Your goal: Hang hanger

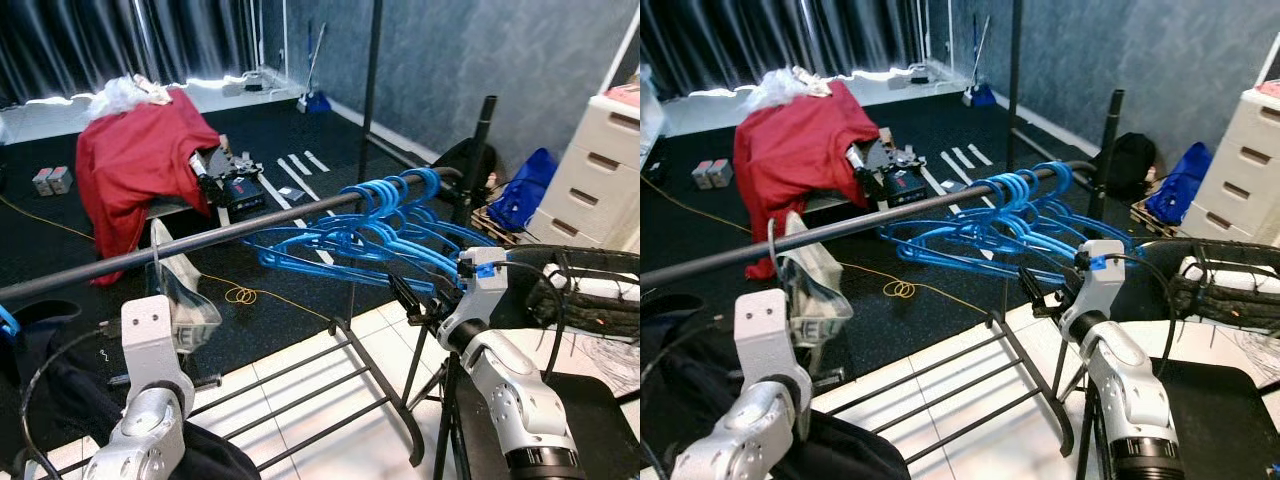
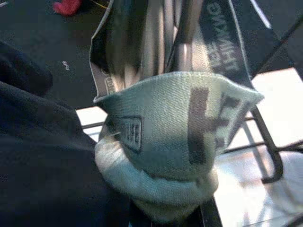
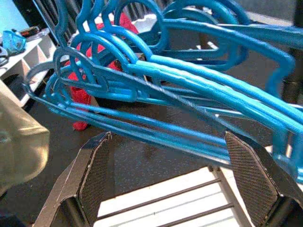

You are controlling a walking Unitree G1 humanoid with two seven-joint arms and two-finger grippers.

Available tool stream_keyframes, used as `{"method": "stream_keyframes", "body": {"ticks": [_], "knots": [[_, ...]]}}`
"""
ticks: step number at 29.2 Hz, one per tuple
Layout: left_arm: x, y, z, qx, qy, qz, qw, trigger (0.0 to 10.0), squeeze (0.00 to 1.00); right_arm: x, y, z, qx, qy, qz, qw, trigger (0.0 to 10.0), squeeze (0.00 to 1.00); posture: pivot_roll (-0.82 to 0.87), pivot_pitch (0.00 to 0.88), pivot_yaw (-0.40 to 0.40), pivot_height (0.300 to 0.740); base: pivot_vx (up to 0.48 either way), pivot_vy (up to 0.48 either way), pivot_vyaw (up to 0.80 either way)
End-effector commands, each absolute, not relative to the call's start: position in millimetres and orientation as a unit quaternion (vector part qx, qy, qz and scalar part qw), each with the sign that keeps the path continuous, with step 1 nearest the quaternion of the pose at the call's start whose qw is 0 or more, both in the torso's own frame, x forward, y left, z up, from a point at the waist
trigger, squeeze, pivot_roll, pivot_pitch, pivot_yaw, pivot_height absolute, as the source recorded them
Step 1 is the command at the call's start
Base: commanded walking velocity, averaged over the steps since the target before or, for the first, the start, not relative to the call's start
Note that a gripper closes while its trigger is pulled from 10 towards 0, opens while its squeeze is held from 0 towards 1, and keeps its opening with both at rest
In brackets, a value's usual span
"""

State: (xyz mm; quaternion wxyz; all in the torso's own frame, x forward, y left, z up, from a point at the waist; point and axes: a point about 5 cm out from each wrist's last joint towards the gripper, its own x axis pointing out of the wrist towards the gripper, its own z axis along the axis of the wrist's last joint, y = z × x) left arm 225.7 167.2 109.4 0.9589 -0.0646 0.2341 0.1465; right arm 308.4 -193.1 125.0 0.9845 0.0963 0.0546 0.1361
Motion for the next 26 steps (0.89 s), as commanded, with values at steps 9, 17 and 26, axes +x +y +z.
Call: {"method": "stream_keyframes", "body": {"ticks": [9, 17, 26], "knots": [[219.6, 112.5, 103.3, -0.148, 0.294, 0.012, 0.944, 10.0, 1.0, 306.1, -194.9, 123.6, 0.094, 0.062, 0.134, 0.985, 10.0, 0.0, -0.05, 0.005, 0.01, 0.74, 0.0, 0.0, 0.0], [215.9, 135.9, 132.4, -0.019, 0.212, -0.011, 0.977, 10.0, 1.0, 307.3, -193.4, 123.1, 0.095, 0.066, 0.138, 0.984, 10.0, 0.0, -0.04, 0.016, 0.013, 0.74, 0.0, 0.0, 0.0], [187.0, 176.7, 134.6, 0.047, 0.145, 0.104, 0.983, 10.0, 1.0, 308.3, -192.2, 122.2, 0.092, 0.072, 0.144, 0.983, 10.0, 0.0, -0.03, 0.023, 0.005, 0.74, 0.0, 0.0, 0.0]]}}
